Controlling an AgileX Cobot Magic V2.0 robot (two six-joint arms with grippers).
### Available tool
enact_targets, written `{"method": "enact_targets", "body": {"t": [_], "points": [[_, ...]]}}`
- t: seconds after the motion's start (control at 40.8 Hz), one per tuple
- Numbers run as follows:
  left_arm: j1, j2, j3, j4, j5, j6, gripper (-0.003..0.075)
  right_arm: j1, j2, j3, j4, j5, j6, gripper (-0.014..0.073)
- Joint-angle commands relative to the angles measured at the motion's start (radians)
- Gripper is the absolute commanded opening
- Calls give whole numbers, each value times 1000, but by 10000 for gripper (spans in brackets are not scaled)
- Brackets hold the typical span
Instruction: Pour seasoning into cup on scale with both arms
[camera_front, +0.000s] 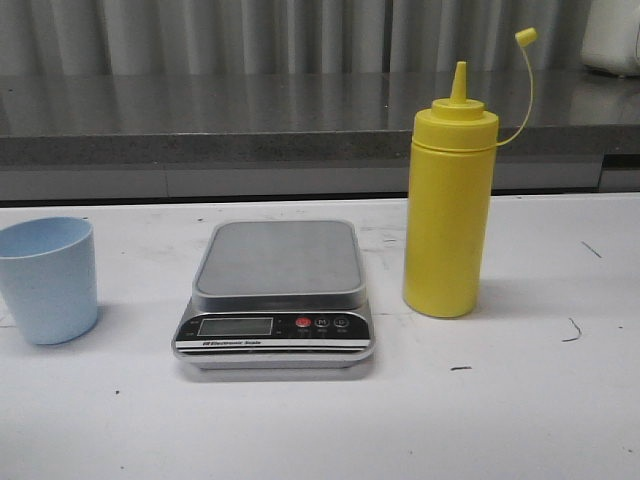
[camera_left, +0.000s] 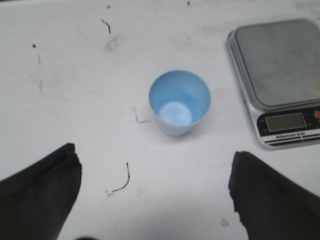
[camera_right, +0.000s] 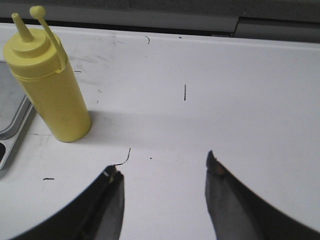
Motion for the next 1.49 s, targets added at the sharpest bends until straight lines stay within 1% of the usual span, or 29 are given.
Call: {"method": "enact_targets", "body": {"t": [0.0,0.147,0.564,0.784,1.005,1.054,1.127,1.225,1.299,1.421,1.47], "points": [[-7,90,-81,-7,-16,0,586,-2,5,-36,-9,-65,-8,401],[-7,234,-155,-7,15,0,586,-2,5,-36,-9,-65,-8,401],[-7,555,-331,-4,10,0,586,-2,5,-36,-9,-65,-8,401],[-7,674,-366,-3,17,0,585,-2,5,-36,-9,-65,-8,401],[-7,743,-369,0,5,0,579,-2,5,-36,-9,-65,-8,401],[-7,751,-369,0,-3,0,552,-2,5,-36,-9,-65,-8,401],[-7,757,-369,0,-21,0,475,-2,5,-36,-9,-65,-8,401],[-7,766,-369,0,-36,0,318,-2,5,-36,-9,-65,-8,401],[-7,766,-369,0,-36,0,225,-2,5,-36,-9,-65,-8,401],[-7,766,-369,0,-34,0,96,-2,5,-36,-9,-65,-8,401],[-7,766,-369,0,-34,0,57,-2,5,-36,-9,-65,-8,401]]}}
